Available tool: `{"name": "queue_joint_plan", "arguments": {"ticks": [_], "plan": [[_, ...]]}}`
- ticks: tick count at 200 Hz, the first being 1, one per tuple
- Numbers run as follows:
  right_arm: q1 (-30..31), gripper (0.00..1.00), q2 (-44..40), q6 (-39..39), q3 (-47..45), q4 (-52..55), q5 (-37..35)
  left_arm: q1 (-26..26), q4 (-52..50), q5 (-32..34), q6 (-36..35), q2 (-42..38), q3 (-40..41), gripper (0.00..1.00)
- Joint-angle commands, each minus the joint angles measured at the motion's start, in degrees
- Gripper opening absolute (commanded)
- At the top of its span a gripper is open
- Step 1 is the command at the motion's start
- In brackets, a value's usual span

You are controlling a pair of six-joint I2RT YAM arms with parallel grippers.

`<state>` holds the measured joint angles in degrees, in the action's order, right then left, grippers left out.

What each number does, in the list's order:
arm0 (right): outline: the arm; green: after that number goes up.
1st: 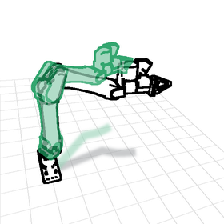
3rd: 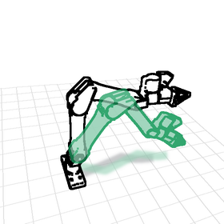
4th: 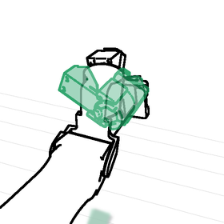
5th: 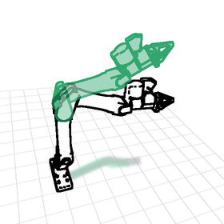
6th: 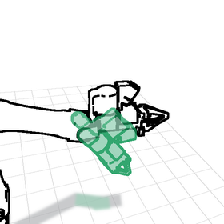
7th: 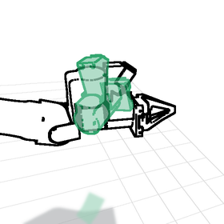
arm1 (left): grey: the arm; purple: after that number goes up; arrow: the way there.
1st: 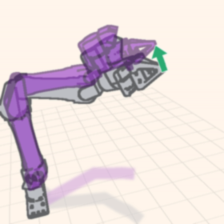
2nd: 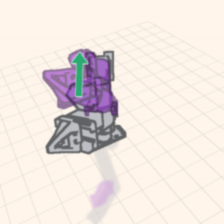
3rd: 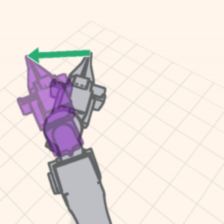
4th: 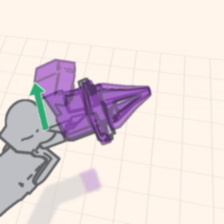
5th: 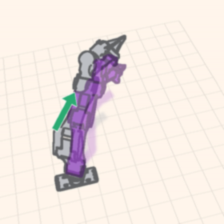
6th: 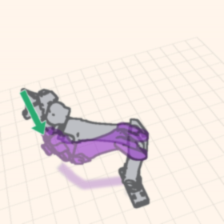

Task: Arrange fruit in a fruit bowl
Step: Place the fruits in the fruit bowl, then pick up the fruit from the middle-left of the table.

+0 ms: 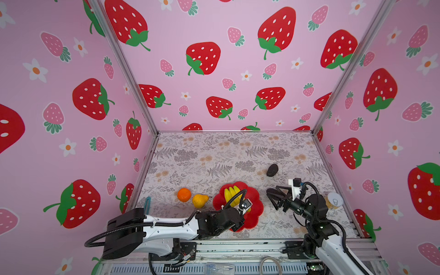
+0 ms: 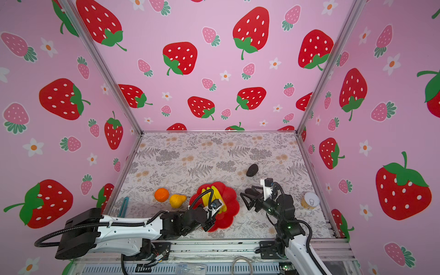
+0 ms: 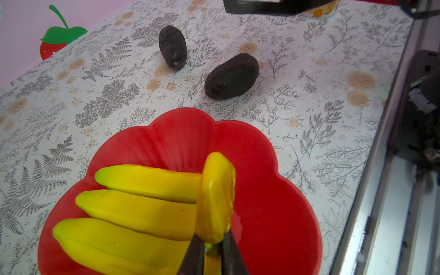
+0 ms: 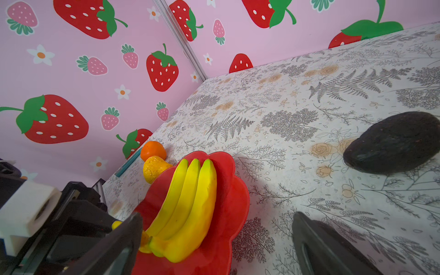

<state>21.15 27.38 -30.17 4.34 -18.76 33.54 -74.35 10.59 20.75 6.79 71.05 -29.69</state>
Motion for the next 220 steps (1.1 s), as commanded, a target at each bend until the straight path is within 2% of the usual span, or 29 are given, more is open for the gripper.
{"name": "queue_joint_plan", "arguments": {"ticks": [1, 40, 58, 70, 78, 83, 90, 106, 120, 129, 151, 162, 177, 187, 200, 209, 220], "plan": [[0.30, 0.99, 0.21, 0.47, 1.25, -1.00, -0.17, -0.54, 1.72, -1.17, 4.72, 0.52, 0.66, 0.17], [0.30, 0.99, 1.59, 1.25, 1.41, -1.55, -0.50, -0.73, 2.53, -0.52, 4.57, 1.97, 2.27, 0.22], [0.32, 0.99, 2.31, 1.77, 2.06, -1.06, -0.19, -0.87, -0.75, 0.46, 4.84, -0.23, 1.63, 0.37], [0.30, 0.99, 2.43, 1.87, 2.21, -0.99, -0.43, -0.87, -3.45, 1.30, 4.60, -2.22, 1.31, 0.51], [0.30, 0.99, 2.33, 1.88, 2.25, -1.09, -0.68, -0.88, -4.95, 0.67, 3.91, -3.91, 1.46, 0.71], [0.34, 0.99, 2.25, 1.87, 2.24, -1.18, -0.83, -0.88, -5.84, -0.03, 3.41, -5.13, 1.63, 0.89], [0.30, 0.99, 2.16, 1.81, 2.23, -1.35, -1.00, -0.88, -7.22, -1.13, 2.99, -7.02, 1.78, 1.00], [0.30, 0.99, 2.48, 1.35, 2.72, -2.12, -1.05, -0.84, -9.80, -2.70, 2.39, -12.25, 2.37, 0.99], [0.30, 0.99, 3.66, 1.08, 3.59, -2.51, -0.50, -0.86, -12.52, -1.14, 3.05, -17.58, 2.94, 0.99], [0.31, 0.99, 4.78, 1.55, 4.58, -2.57, 0.08, -0.89, -14.29, 1.91, 4.16, -21.54, 3.30, 0.99], [0.54, 0.99, 6.09, 2.14, 6.14, -3.53, -0.23, 0.04, -18.35, 16.19, 7.15, -32.33, 3.73, 0.99], [0.89, 0.99, 6.35, 2.02, 6.83, -5.26, -0.08, 3.53, -24.69, 20.18, 11.56, -35.81, 1.37, 0.99], [2.06, 0.99, 8.05, 2.60, 9.06, -7.29, -0.07, 13.25, -41.36, 19.76, 21.38, -35.66, -5.98, 0.99], [3.22, 0.99, 10.10, 3.86, 10.88, -7.99, 0.28, 21.28, -50.21, 12.94, 22.70, -33.23, -10.17, 0.99], [4.96, 0.99, 13.44, 5.75, 12.22, -10.24, 1.00, 30.46, -57.85, 3.33, 20.39, -28.17, -14.04, 0.99], [5.99, 0.99, 15.86, 6.76, 12.70, -11.83, 2.01, 34.63, -60.34, -2.56, 18.07, -24.17, -15.41, 0.99], [6.98, 0.99, 18.25, 7.36, 12.80, -13.61, 3.23, 38.36, -58.85, -10.65, 15.49, -19.45, -16.70, 1.00]]}}
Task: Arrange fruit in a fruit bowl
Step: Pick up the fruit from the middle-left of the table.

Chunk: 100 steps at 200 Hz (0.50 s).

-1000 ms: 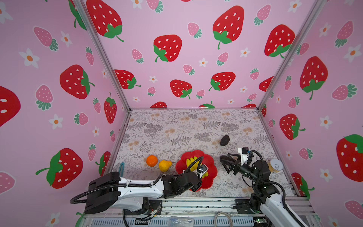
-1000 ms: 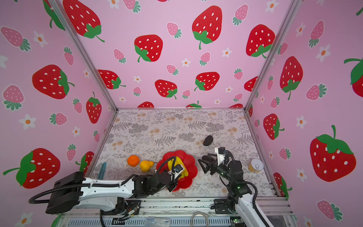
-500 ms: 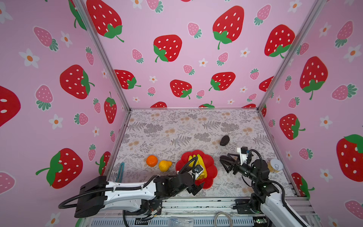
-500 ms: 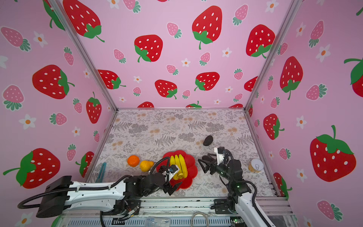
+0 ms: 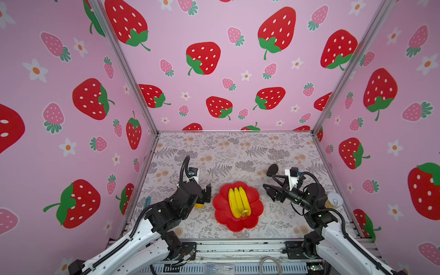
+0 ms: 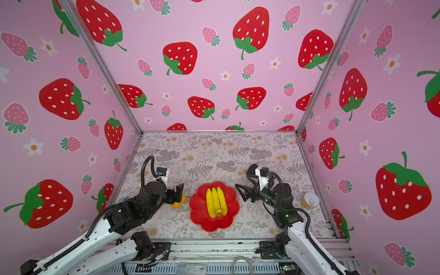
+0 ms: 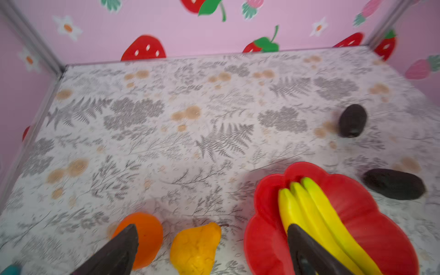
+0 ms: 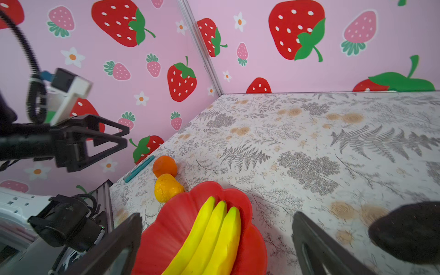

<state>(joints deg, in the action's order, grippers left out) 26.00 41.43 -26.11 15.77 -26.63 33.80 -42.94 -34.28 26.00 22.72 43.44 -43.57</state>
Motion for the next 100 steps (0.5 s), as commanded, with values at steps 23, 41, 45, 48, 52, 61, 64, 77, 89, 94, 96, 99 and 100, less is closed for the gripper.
{"name": "queue_joint_plan", "arguments": {"ticks": [23, 41, 45, 48, 52, 61, 64, 77, 89, 94, 96, 99, 100], "plan": [[3.50, 0.99, 5.86, 3.02, 0.27, -7.54, 3.47, 10.42, -17.65, -17.41, -1.99, 20.18, -9.89, 0.99], [3.76, 0.99, 4.96, 2.91, -1.24, -7.61, 2.96, 12.73, -19.90, -18.56, -2.66, 27.92, -13.45, 0.99], [3.79, 0.99, 4.54, 2.90, -1.69, -7.49, 2.71, 12.86, -20.18, -18.90, -2.62, 29.26, -13.86, 0.99], [3.80, 0.99, 4.21, 2.84, -1.97, -7.47, 2.53, 12.81, -20.06, -18.96, -2.48, 30.11, -14.06, 0.99], [3.80, 0.99, 3.79, 2.82, -2.31, -7.39, 2.31, 12.89, -19.88, -19.08, -2.23, 30.91, -14.14, 0.99], [3.75, 0.99, 2.83, 2.77, -3.00, -7.17, 1.83, 12.73, -19.25, -19.85, -1.94, 32.26, -13.87, 0.99], [3.79, 0.99, 2.60, 2.81, -3.23, -7.07, 1.73, 12.71, -18.99, -20.10, -1.90, 32.57, -13.77, 0.99], [3.80, 0.99, 1.50, 3.01, -3.95, -6.44, 0.94, 12.70, -18.85, -18.62, -0.93, 33.85, -13.10, 0.99], [3.80, 0.99, 1.07, 3.00, -4.34, -6.25, 0.37, 12.90, -18.34, -18.71, -1.09, 34.95, -12.29, 0.99], [3.82, 0.99, 1.04, 3.08, -4.43, -6.29, 0.38, 12.89, -17.95, -19.33, -1.08, 35.25, -11.91, 0.99], [3.80, 0.99, 1.14, 3.08, -4.43, -6.34, 0.36, 12.90, -17.76, -19.61, -1.07, 35.29, -11.78, 0.99], [3.80, 0.99, 1.23, 3.12, -4.43, -6.32, 0.40, 12.88, -17.34, -20.30, -1.10, 35.43, -11.51, 1.00], [3.80, 0.99, 1.30, 3.15, -4.39, -6.32, 0.39, 12.88, -17.24, -20.47, -1.10, 35.46, -11.44, 1.00]]}}
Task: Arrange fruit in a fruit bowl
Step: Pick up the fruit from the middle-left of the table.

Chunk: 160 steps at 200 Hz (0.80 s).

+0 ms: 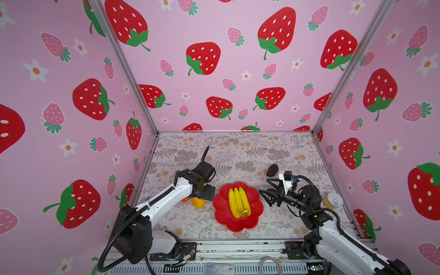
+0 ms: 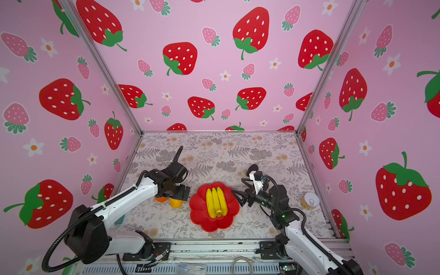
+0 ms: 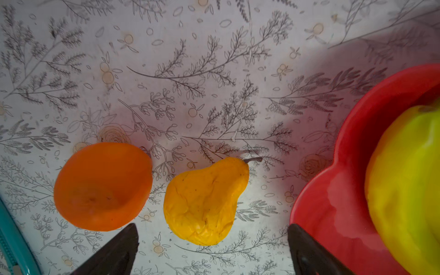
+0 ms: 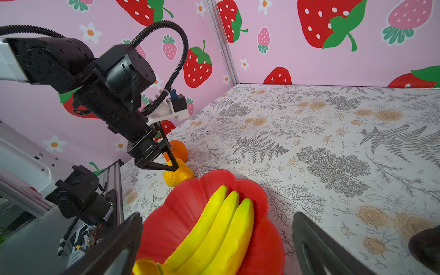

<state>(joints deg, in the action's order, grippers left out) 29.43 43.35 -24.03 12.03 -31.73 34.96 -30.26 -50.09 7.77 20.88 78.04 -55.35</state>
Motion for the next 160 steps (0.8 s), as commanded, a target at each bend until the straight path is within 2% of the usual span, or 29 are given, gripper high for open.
{"name": "queue_joint_plan", "arguments": {"ticks": [1, 40, 79, 117, 137, 160], "plan": [[0.36, 0.99, -0.63, 1.08, -0.58, -1.23, -0.72, 0.20, -1.21, -2.41, 0.78, 0.83, 0.47, 1.00], [0.36, 0.99, 2.61, 1.66, 0.48, -1.82, 0.11, 0.29, 4.54, -1.88, 1.17, 2.24, 3.88, 0.99], [0.43, 0.99, 3.55, 0.76, 0.41, -2.80, 0.45, 0.61, 5.65, 0.35, 1.83, 6.57, 4.41, 1.00], [0.36, 0.99, 3.27, -0.04, 0.04, -3.35, 0.27, 0.59, 7.42, 0.34, 2.73, 6.96, 6.60, 0.95], [0.36, 0.99, 3.50, -0.13, 0.26, -3.34, 0.70, 0.58, 8.64, -0.30, 2.91, 7.30, 7.78, 0.89], [0.36, 0.99, 4.10, 0.33, 0.25, -3.43, 0.80, 0.63, 9.65, -0.96, 2.78, 7.38, 8.54, 0.72]]}}
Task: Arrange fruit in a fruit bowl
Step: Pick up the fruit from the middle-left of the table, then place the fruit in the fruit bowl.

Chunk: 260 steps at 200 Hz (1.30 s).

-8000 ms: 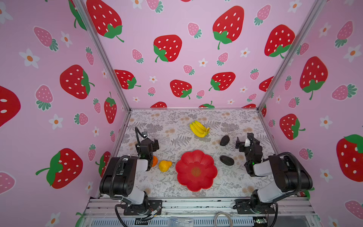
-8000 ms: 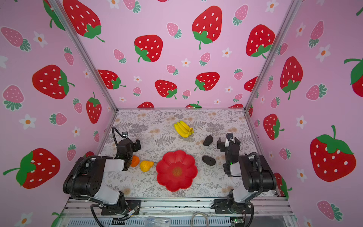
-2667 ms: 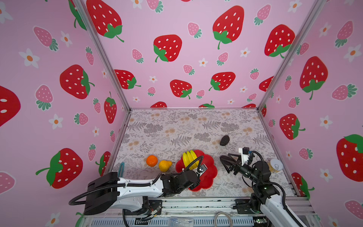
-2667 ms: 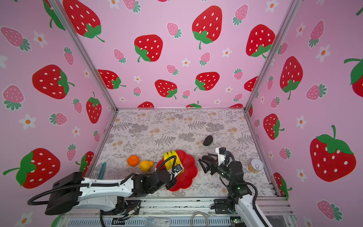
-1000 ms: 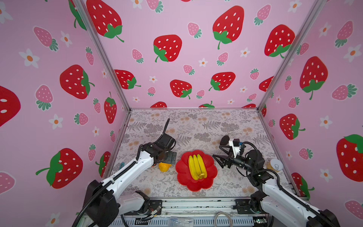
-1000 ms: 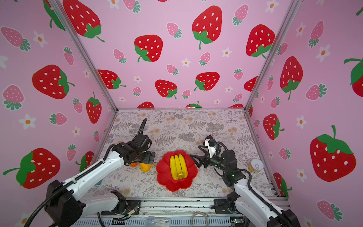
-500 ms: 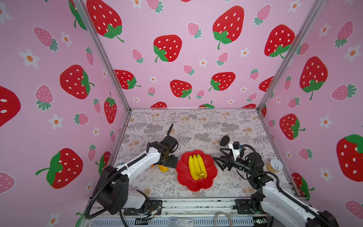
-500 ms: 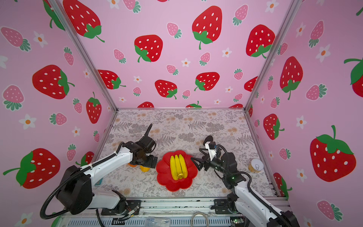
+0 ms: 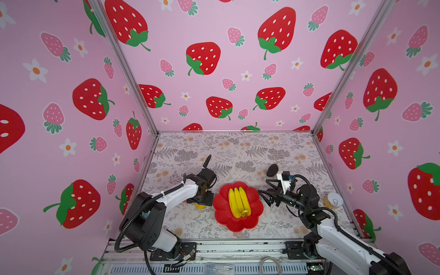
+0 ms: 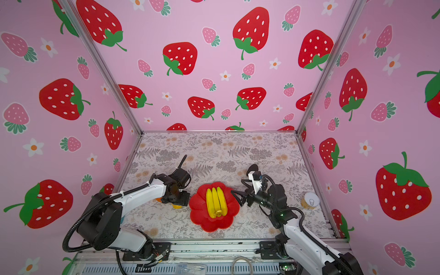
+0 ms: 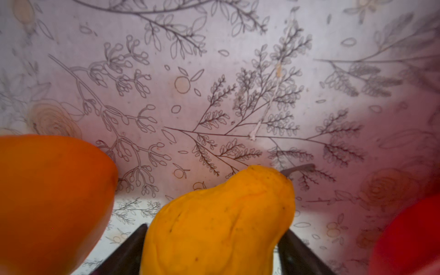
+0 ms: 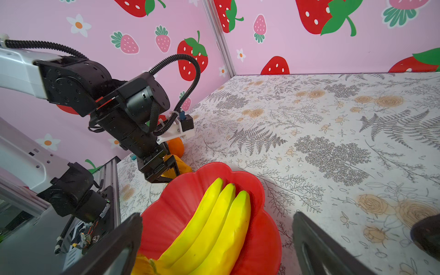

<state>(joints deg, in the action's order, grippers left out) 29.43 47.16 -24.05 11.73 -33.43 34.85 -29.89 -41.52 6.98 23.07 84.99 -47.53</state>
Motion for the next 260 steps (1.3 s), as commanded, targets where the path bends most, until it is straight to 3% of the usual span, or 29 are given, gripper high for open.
{"name": "queue_joint_plan", "arguments": {"ticks": [1, 21, 71, 99, 115, 132, 175, 208, 230, 260], "plan": [[0.36, 0.99, 0.34, 0.43, 0.57, -1.73, 0.92, 0.22, 1.13, -0.24, 0.58, 0.35, 0.70, 0.71], [0.29, 0.99, 1.21, 1.65, 1.01, -1.18, 0.48, 0.22, 1.32, -0.61, 0.44, -0.46, 0.98, 0.52], [0.28, 0.99, 1.80, 0.64, 1.54, -0.34, 2.23, 0.14, -2.89, 1.02, 1.40, -7.58, -1.84, 0.44], [0.28, 0.99, -0.32, -0.46, -0.42, 0.53, 2.80, -1.94, -8.44, 5.81, 2.62, -11.87, -5.69, 0.43], [0.28, 0.99, -3.41, -0.73, -2.13, 1.87, 2.12, -5.32, -9.19, 6.53, 3.37, -14.50, -7.55, 0.43], [0.28, 0.99, -6.21, -0.73, -3.68, 3.21, 1.11, -10.16, -7.38, 3.22, 4.65, -15.31, -8.31, 0.43], [0.28, 0.99, -7.31, -1.08, -4.69, 3.91, 0.74, -24.29, -0.59, 2.70, 12.41, -9.50, -8.05, 0.44], [0.28, 0.99, -5.97, -1.08, -4.55, 3.15, 1.13, -27.69, 1.77, 9.71, 16.69, -2.44, -7.85, 0.45], [0.28, 0.99, -5.76, -1.08, -4.50, 3.15, 1.72, -27.82, 3.81, 10.52, 18.14, -1.57, -6.97, 0.46], [0.28, 0.99, -5.73, -1.15, -4.86, 2.64, 1.28, -27.98, 3.54, 9.52, 18.07, -0.33, -6.90, 0.68]]}}
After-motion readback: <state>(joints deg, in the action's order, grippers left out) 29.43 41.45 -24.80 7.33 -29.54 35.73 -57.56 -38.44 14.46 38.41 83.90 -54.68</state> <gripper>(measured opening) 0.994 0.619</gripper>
